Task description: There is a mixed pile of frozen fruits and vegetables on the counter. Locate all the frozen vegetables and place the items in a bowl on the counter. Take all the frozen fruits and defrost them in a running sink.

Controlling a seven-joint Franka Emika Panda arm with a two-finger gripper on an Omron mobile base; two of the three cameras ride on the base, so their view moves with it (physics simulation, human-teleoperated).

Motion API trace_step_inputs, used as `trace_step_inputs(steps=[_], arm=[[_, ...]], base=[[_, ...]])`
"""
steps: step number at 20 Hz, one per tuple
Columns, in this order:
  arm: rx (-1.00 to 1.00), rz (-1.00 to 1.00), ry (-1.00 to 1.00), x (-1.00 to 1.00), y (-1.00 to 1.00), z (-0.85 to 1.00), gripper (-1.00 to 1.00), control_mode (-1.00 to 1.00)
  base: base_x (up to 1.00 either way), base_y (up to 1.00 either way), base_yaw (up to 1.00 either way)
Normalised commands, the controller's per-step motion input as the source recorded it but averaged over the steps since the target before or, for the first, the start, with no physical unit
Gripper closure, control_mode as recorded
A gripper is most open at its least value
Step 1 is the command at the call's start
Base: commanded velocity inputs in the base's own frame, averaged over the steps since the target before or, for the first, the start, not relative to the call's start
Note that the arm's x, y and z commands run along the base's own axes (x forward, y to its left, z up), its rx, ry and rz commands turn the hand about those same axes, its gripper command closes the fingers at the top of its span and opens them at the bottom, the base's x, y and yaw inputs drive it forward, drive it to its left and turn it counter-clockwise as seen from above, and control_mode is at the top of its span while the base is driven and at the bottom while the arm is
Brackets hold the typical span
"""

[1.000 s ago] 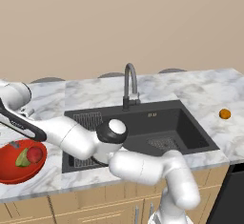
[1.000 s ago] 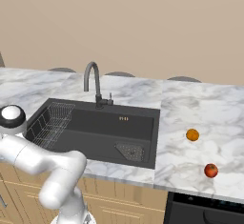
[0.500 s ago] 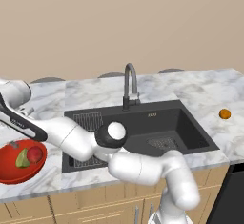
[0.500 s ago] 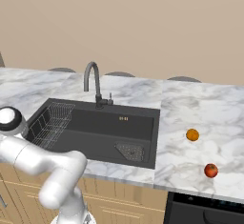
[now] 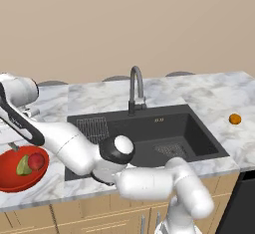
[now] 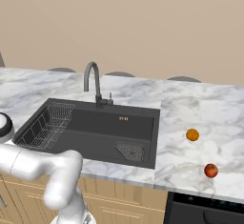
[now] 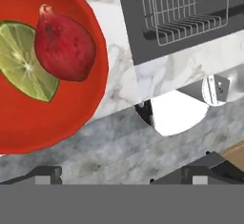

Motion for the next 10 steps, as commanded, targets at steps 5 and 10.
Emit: trace_step_inputs(steps=[5, 10], arm=[[0.06, -0.27, 0.0, -0.47, -0.13, 0.27, -1.0, -1.0], [0.0, -0.15, -0.1, -0.56, -0.38, 0.28, -1.0, -1.0]], base=[[0.0, 0.0, 0.0], [0.0, 0.0, 0.0]])
